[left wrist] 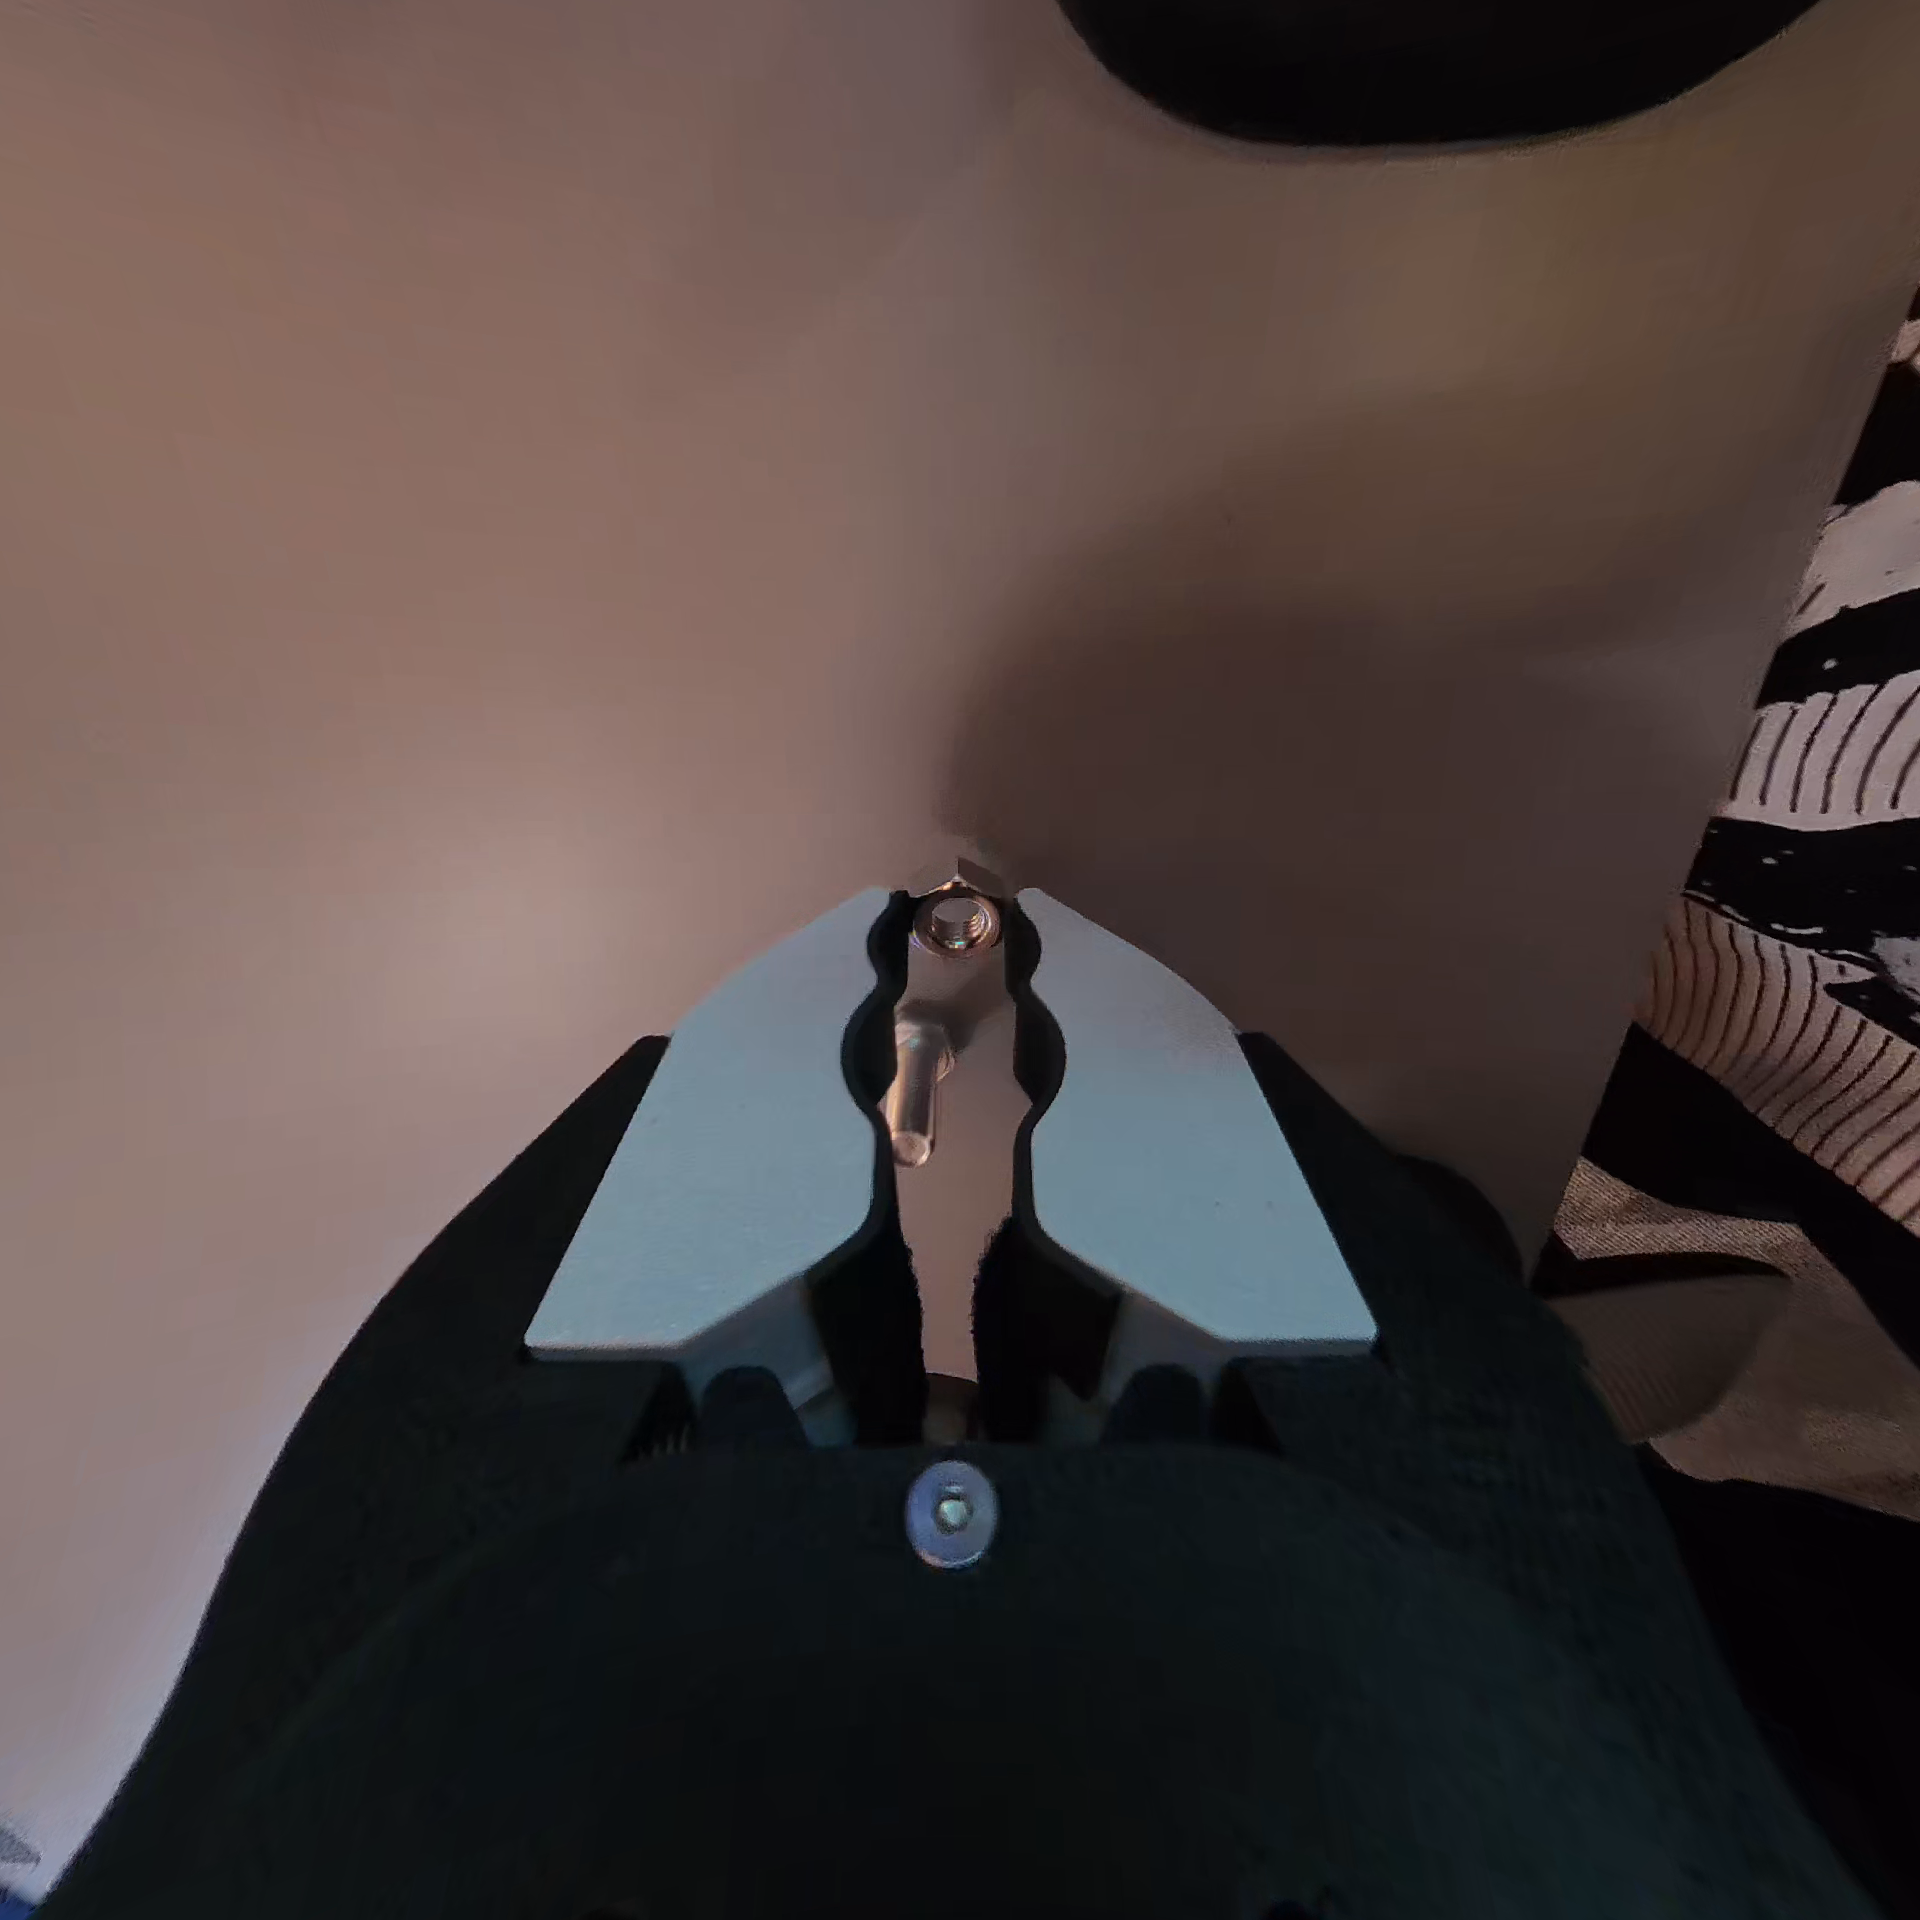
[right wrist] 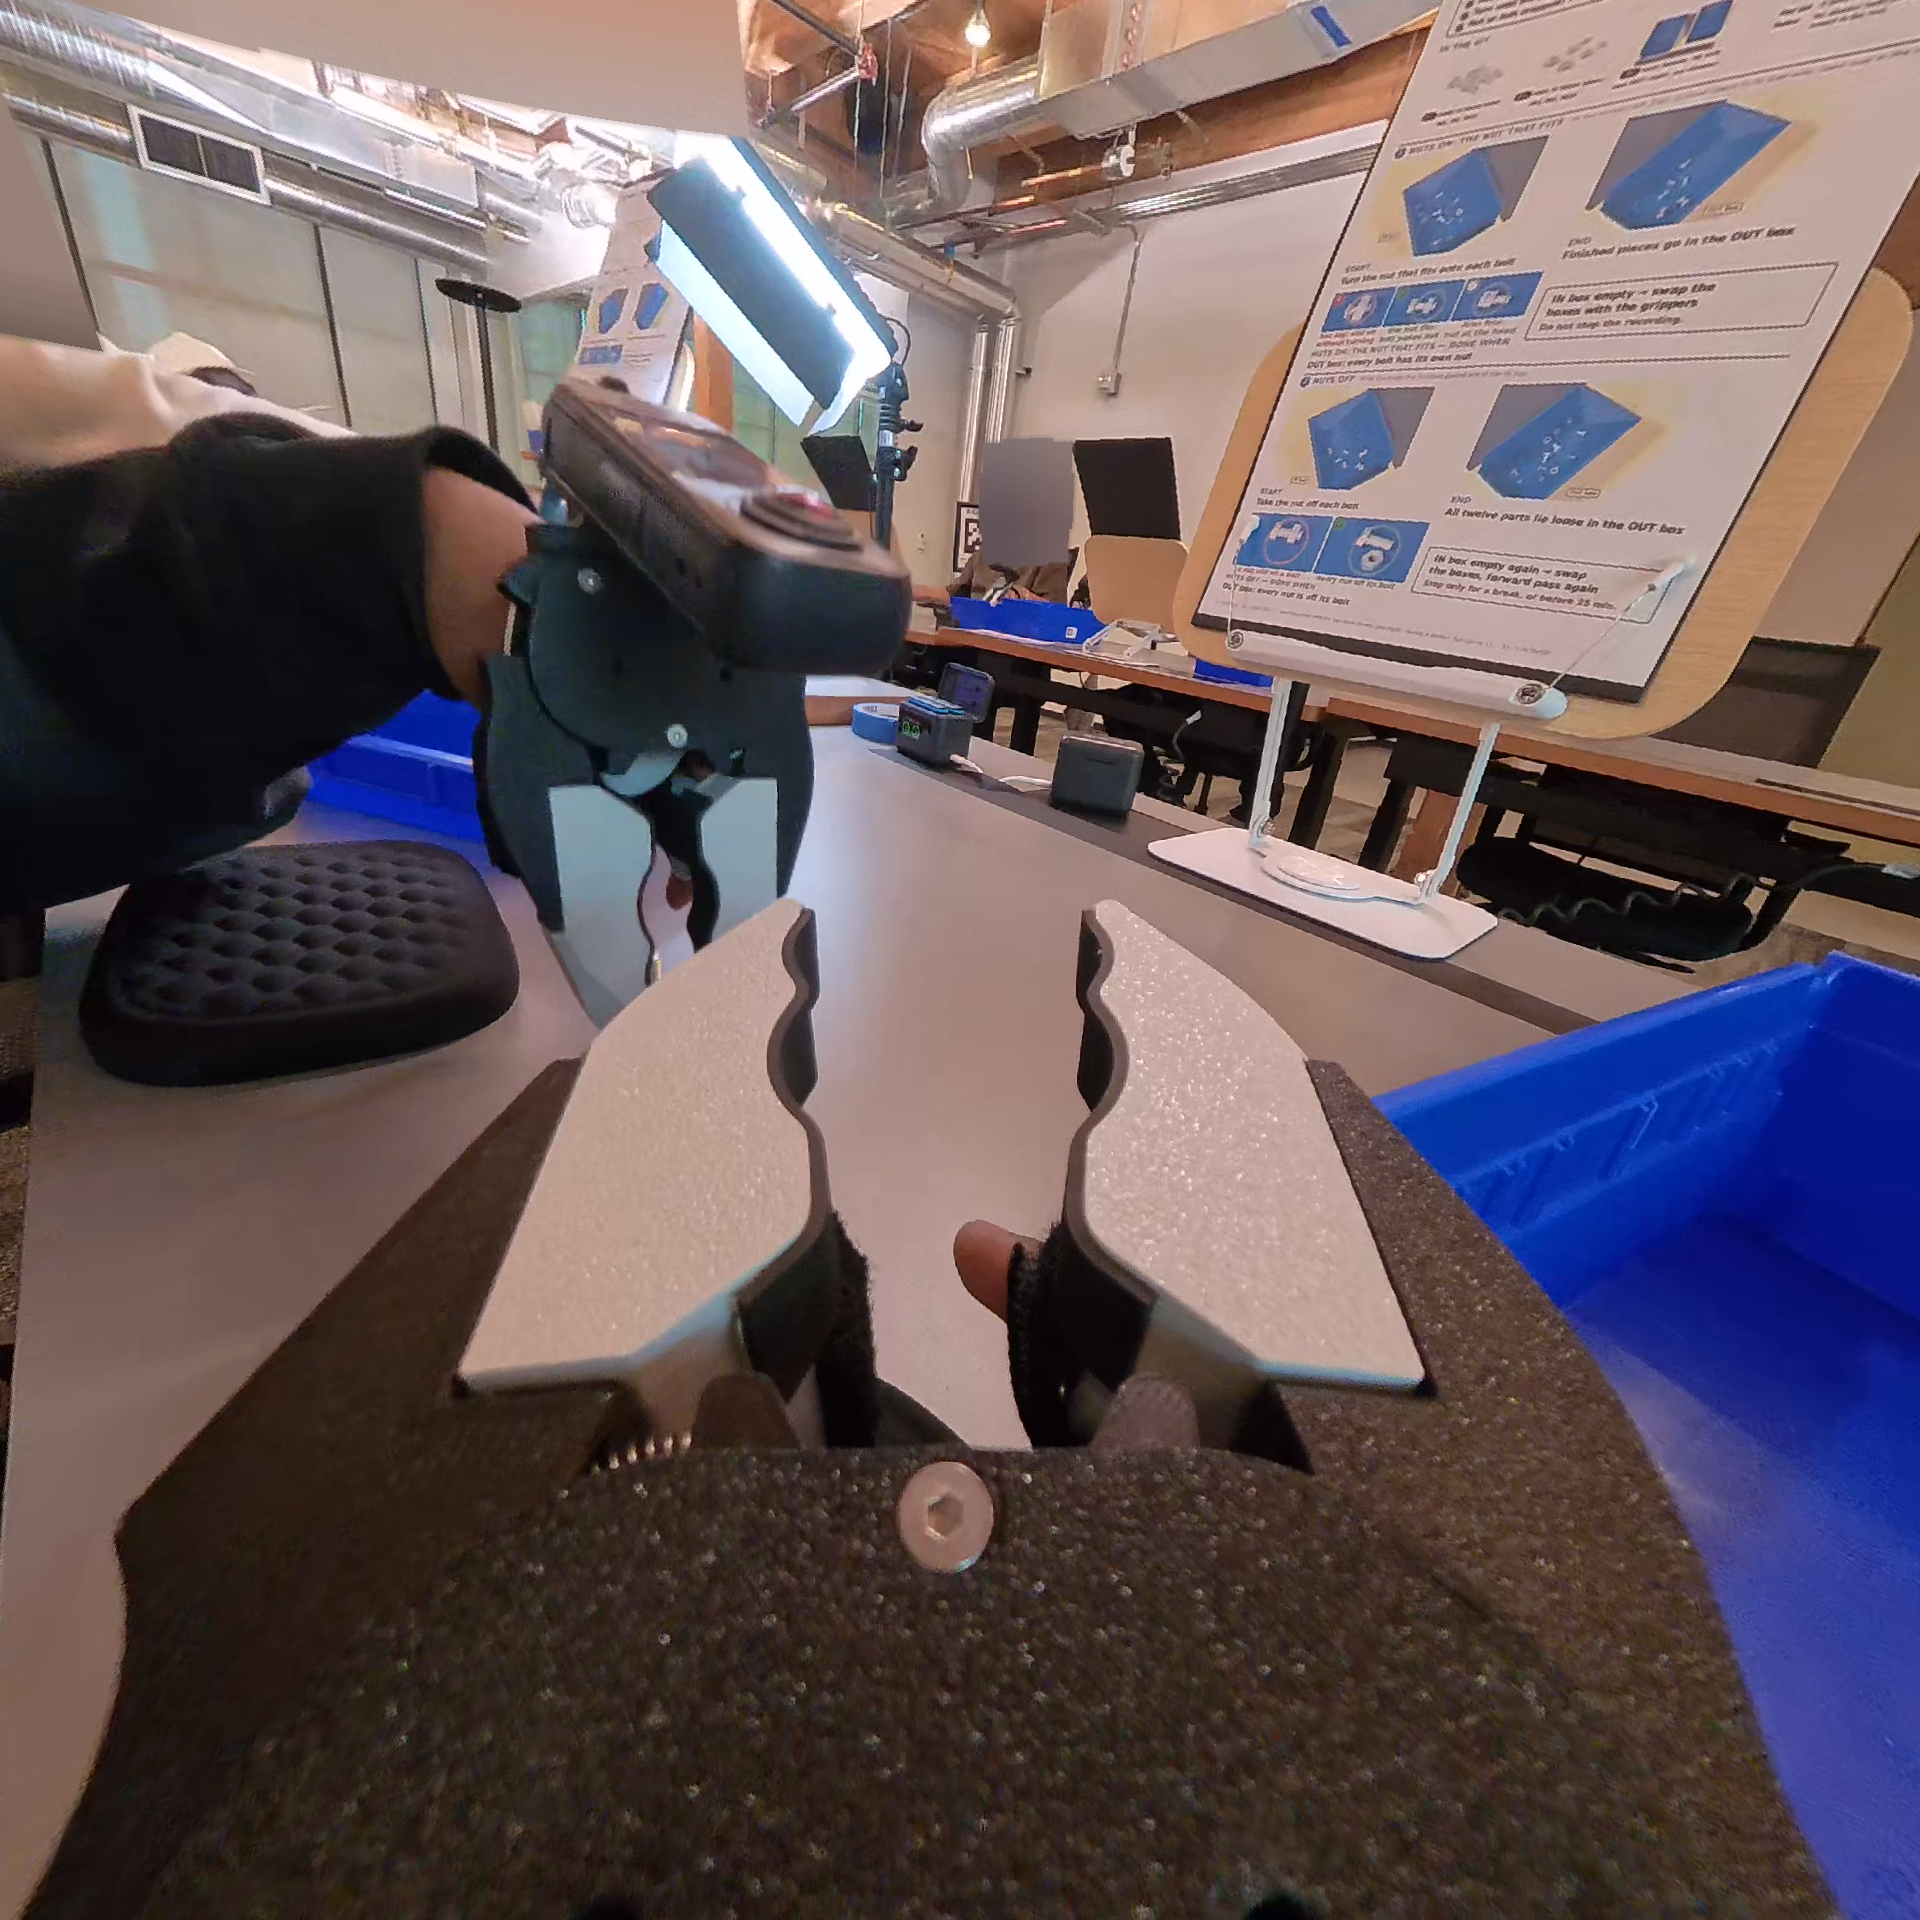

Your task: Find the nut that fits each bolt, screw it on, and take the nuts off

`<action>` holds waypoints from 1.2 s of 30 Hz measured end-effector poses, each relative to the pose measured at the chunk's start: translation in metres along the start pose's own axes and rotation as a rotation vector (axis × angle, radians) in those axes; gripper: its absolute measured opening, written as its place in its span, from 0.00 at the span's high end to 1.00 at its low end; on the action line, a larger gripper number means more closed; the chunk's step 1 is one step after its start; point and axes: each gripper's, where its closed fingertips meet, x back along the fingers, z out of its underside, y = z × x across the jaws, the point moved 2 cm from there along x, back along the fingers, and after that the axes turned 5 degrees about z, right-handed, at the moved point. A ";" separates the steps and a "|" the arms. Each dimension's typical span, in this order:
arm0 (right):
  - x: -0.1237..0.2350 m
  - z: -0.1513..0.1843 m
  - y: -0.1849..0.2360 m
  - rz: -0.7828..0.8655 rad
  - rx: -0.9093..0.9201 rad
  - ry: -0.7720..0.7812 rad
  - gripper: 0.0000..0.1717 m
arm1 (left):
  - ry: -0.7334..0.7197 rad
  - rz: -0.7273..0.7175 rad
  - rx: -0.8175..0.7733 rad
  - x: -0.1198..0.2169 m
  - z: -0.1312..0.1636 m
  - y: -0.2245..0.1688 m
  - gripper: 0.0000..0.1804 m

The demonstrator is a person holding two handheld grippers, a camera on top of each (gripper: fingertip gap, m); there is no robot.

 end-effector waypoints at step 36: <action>-0.057 0.034 0.060 -0.305 0.007 0.422 0.77 | -1.757 -0.301 0.227 0.105 0.062 -0.033 0.64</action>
